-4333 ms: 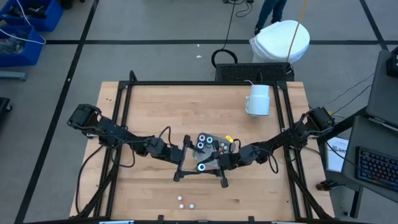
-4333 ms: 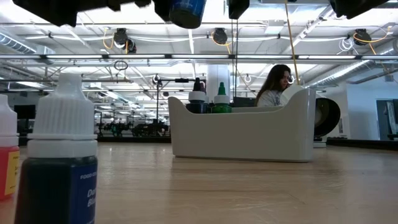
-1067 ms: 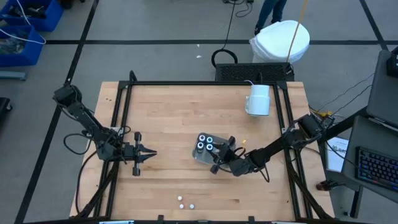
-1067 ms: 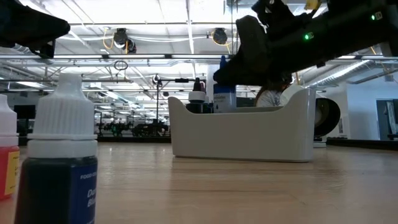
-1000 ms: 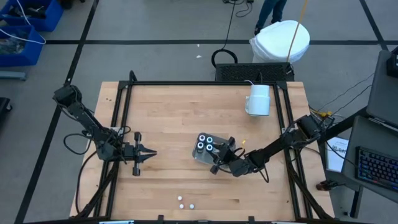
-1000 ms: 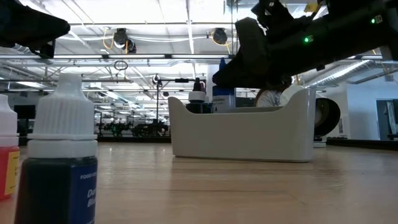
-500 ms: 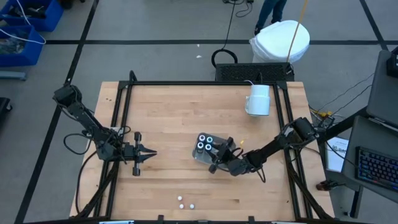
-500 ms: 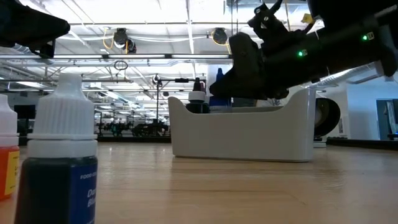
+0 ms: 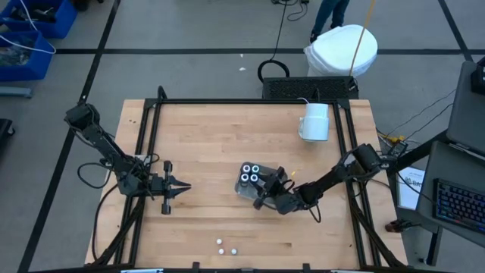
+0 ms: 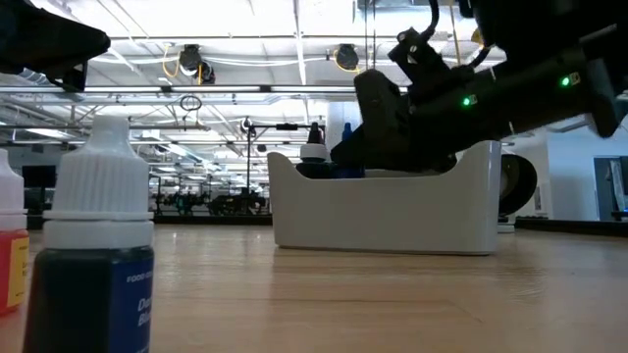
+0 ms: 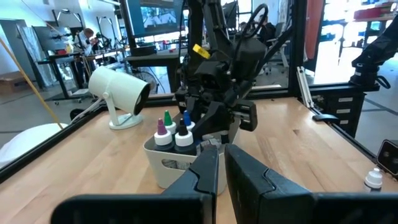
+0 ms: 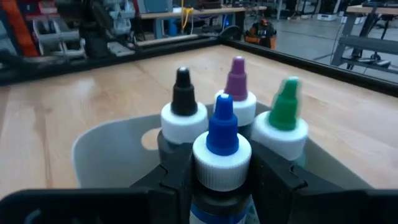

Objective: Pick & Place food coloring
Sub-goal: Adjust the big blue food coloring in the gray bin

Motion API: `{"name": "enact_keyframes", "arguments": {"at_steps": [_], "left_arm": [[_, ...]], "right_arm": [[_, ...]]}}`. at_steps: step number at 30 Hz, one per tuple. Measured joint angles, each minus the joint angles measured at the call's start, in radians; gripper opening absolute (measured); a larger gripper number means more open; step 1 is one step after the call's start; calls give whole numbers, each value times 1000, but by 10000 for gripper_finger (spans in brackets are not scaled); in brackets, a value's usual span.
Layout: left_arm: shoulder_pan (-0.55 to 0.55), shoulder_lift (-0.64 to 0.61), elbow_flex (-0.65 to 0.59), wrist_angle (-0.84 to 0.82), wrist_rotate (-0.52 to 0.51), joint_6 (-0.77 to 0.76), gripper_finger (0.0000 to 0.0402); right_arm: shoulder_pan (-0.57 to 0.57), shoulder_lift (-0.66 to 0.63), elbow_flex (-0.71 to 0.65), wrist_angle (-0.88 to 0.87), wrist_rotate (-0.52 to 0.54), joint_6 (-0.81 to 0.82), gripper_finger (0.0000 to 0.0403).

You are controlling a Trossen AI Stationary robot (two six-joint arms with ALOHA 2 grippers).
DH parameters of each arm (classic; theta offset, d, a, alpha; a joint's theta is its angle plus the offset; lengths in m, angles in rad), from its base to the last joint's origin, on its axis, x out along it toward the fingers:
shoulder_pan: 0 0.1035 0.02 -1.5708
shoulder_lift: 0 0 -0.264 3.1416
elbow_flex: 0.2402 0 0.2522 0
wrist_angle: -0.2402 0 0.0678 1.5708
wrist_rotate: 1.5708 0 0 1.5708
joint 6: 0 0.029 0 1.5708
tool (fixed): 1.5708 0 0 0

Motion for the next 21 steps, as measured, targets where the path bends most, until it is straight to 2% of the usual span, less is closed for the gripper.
{"name": "enact_keyframes", "arguments": {"at_steps": [7,15,21], "left_arm": [[0,0,0,2,13,0,37],[0,0,0,1,21,-2,37],[0,0,0,3,62,-3,37]], "right_arm": [[-3,12,0,22,-2,-32,115],[-2,15,-2,62,-17,-46,179],[11,0,-4,109,-29,-103,205]]}}
